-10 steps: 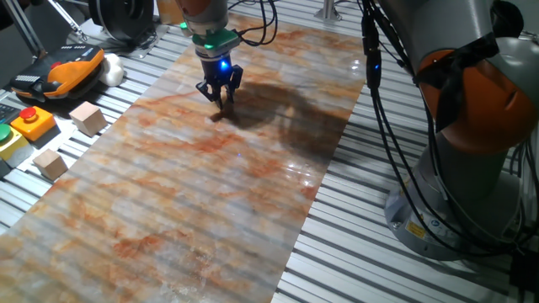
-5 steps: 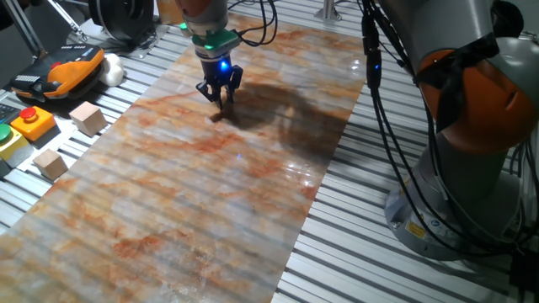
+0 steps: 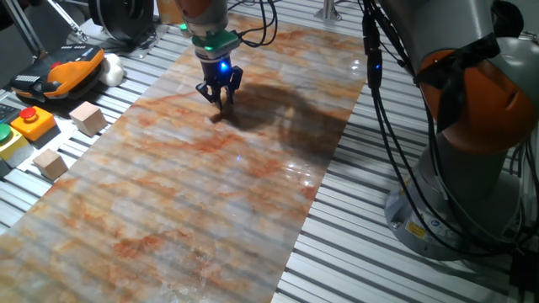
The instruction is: Hold a small block with the gripper and sweep it from left to right on the table
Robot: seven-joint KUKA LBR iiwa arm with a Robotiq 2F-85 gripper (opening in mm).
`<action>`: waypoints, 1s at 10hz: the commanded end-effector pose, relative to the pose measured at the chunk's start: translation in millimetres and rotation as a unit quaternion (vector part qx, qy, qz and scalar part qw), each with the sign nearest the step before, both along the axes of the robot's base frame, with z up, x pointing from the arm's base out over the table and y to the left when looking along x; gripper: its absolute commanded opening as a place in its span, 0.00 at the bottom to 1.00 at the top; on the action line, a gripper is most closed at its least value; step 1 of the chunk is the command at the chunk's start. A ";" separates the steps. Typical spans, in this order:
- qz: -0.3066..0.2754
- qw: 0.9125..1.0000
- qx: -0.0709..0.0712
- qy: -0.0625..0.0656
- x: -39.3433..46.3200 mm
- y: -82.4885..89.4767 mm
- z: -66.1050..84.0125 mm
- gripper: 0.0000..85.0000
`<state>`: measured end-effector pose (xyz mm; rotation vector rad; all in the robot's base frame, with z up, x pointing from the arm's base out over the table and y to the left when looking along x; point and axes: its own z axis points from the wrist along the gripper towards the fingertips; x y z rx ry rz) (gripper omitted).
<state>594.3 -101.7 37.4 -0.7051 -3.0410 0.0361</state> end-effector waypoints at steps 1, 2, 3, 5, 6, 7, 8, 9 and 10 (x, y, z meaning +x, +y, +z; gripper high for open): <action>0.000 1.000 0.000 0.000 0.1 0.6 0.3 0.00; -0.001 1.000 0.000 -0.001 -0.3 1.6 0.1 0.00; -0.002 1.000 0.000 -0.001 -0.7 2.7 -0.5 0.00; -0.004 1.000 -0.001 -0.002 -1.9 5.5 -1.3 0.00; -0.006 1.000 -0.001 -0.002 -2.4 7.1 -1.3 0.00; -0.006 1.000 -0.001 -0.002 -3.1 8.4 -1.7 0.00; -0.007 1.000 -0.002 -0.002 -3.6 9.4 -2.3 0.00; -0.009 1.000 -0.002 -0.002 -4.2 10.7 -2.7 0.00; -0.010 1.000 -0.002 -0.002 -4.9 12.6 -2.9 0.00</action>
